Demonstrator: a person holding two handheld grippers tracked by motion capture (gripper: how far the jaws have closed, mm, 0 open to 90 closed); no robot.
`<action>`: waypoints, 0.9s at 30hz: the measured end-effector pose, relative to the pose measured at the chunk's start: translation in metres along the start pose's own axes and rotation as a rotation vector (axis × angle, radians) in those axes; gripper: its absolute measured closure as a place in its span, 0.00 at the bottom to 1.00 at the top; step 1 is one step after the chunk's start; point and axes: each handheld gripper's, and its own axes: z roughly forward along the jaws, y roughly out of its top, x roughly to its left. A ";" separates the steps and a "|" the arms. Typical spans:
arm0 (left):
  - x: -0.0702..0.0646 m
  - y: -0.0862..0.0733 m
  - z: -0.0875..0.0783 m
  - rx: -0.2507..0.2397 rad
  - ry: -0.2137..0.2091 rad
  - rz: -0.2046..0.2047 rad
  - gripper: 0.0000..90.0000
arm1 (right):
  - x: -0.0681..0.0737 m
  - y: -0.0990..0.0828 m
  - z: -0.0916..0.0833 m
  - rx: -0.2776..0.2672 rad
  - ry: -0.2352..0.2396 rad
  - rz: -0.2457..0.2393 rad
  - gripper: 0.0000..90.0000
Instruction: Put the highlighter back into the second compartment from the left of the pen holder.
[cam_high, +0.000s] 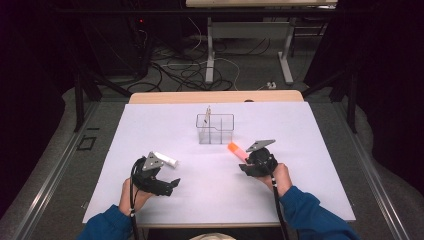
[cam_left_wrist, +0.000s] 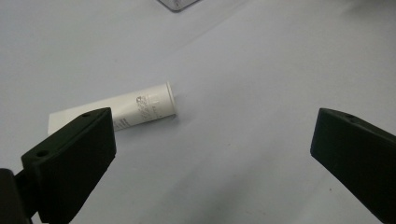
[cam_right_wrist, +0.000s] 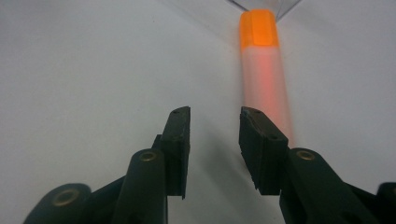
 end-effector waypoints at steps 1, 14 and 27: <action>0.000 0.000 0.000 -0.001 0.001 0.001 0.00 | -0.001 0.002 0.000 -0.007 -0.002 -0.008 0.68; 0.000 0.000 0.000 0.007 -0.002 0.001 0.00 | -0.015 0.024 0.010 0.002 -0.036 0.003 0.62; 0.000 0.000 0.002 -0.008 0.011 -0.005 0.00 | -0.023 0.045 0.042 0.044 -0.032 0.021 0.62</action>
